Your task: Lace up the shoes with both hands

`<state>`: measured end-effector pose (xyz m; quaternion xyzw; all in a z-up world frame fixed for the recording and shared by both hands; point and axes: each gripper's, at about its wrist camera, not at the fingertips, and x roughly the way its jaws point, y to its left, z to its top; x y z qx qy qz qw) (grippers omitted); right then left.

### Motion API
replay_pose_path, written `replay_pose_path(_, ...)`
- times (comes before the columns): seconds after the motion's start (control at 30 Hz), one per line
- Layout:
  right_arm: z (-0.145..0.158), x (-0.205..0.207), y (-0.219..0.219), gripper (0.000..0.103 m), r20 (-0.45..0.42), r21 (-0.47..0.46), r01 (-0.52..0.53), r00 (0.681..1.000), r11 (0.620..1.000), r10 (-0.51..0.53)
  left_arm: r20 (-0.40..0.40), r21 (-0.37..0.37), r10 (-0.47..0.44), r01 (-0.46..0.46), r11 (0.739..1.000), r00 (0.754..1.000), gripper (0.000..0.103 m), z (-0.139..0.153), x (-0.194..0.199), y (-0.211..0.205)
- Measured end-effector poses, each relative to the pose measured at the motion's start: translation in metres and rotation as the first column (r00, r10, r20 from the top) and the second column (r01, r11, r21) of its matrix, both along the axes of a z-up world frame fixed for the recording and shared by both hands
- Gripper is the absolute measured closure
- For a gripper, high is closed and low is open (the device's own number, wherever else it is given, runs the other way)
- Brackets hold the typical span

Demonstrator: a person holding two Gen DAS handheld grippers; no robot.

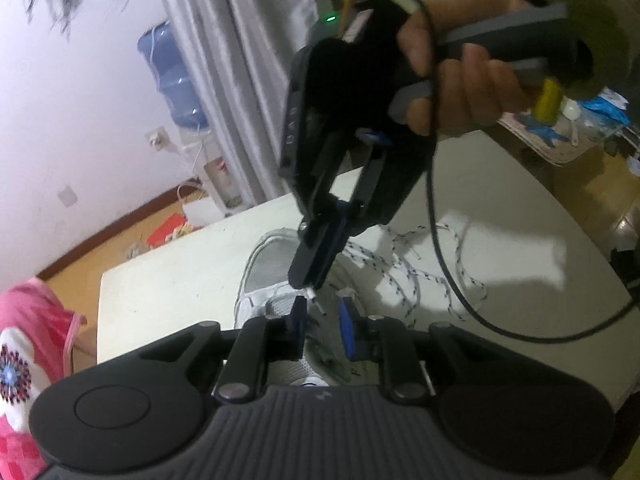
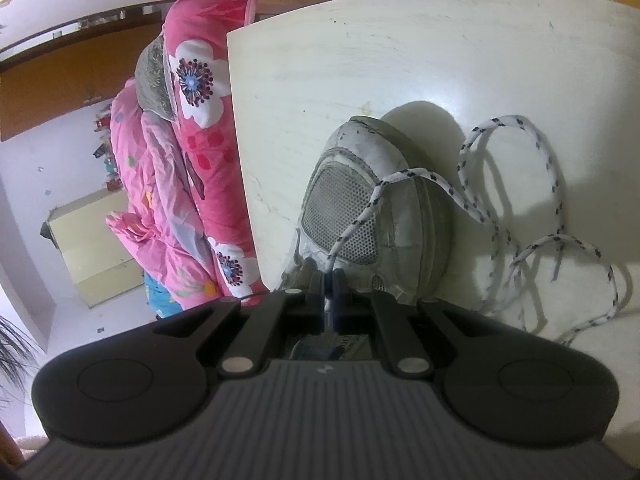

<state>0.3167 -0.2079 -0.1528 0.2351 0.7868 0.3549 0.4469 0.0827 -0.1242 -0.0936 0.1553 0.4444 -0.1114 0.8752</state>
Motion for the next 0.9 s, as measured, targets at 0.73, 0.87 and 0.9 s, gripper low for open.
replay_pose_path(0.73,-0.011,0.002,-0.009,0.101,-0.063,0.053,0.043,0.997,0.998,-0.04,-0.113,-0.014,0.05,-0.052,0.999,0.992,0.099,0.011,0.02,0.005)
replay_pose_path(0.87,-0.012,0.002,-0.011,0.101,-0.074,0.059,0.052,0.996,0.997,-0.048,-0.132,-0.031,0.069,-0.074,0.997,0.989,0.099,0.012,0.023,0.007)
replay_pose_path(0.9,-0.013,0.002,-0.011,0.101,-0.078,0.06,0.055,0.996,0.997,-0.05,-0.137,-0.032,0.076,-0.081,0.996,0.988,0.098,0.012,0.024,0.008)
